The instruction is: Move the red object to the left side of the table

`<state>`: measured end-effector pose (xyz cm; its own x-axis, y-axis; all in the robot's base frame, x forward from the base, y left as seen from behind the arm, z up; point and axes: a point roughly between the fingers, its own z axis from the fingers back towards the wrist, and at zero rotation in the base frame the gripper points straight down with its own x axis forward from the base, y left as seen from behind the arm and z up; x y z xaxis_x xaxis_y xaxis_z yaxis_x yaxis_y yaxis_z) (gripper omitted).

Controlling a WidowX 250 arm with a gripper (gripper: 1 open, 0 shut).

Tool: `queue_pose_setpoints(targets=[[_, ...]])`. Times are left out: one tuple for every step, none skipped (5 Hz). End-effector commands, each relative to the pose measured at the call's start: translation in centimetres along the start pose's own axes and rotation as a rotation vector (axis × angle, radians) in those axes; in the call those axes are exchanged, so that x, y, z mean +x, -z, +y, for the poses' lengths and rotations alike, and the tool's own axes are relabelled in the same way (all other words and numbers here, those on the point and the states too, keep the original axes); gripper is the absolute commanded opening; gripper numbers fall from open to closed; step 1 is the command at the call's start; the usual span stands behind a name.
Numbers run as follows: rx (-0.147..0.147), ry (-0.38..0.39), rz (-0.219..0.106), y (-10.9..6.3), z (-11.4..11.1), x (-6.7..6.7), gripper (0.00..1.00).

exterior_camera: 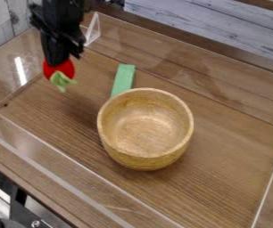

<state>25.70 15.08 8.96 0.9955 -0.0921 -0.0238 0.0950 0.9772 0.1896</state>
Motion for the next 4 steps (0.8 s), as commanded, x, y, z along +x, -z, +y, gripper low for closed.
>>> queue_pose_setpoints(targets=[[0.019, -0.023, -0.063, -0.2, 1.2, 1.6, 0.0], [0.009, 0.024, -0.072, 0.3, 1.8, 1.5, 0.0], [-0.003, 0.068, -0.08, 0.9, 2.4, 1.4, 0.0], [-0.015, 0.116, -0.087, 1.9, 3.4, 2.0, 0.0]])
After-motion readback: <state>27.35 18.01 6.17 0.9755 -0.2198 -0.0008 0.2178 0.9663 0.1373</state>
